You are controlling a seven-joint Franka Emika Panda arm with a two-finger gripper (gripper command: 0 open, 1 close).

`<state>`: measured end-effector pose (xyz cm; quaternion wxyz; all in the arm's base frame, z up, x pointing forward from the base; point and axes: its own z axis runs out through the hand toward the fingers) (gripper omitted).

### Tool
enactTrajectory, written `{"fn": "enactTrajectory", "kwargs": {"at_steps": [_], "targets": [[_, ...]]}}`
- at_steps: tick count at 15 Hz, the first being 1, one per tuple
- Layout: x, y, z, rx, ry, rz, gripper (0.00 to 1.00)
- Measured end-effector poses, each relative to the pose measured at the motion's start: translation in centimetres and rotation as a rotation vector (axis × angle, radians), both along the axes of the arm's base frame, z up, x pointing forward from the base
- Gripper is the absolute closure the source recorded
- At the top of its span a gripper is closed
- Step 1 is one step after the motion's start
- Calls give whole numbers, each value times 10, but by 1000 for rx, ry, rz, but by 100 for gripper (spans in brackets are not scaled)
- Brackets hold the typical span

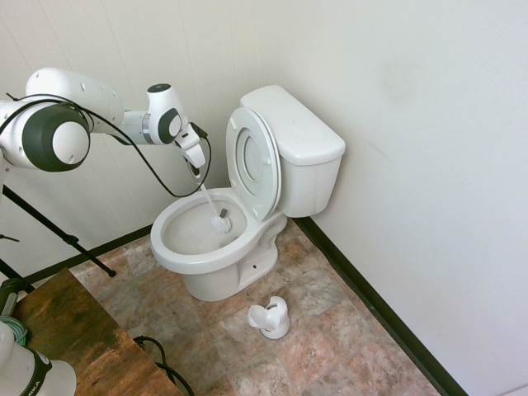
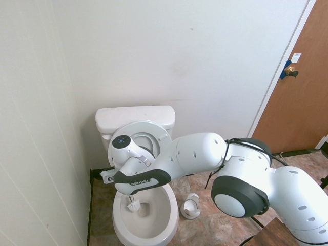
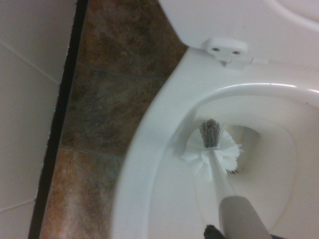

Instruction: Clean the toilet

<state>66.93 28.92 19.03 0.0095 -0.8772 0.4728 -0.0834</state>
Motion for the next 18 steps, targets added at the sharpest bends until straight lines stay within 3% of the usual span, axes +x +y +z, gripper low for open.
{"fn": "enactTrajectory", "kwargs": {"at_steps": [9, 18], "targets": [[-78, 8, -16, -19, 116, 90, 100], [-109, -73, -28, -18, 154, 31, 100]]}}
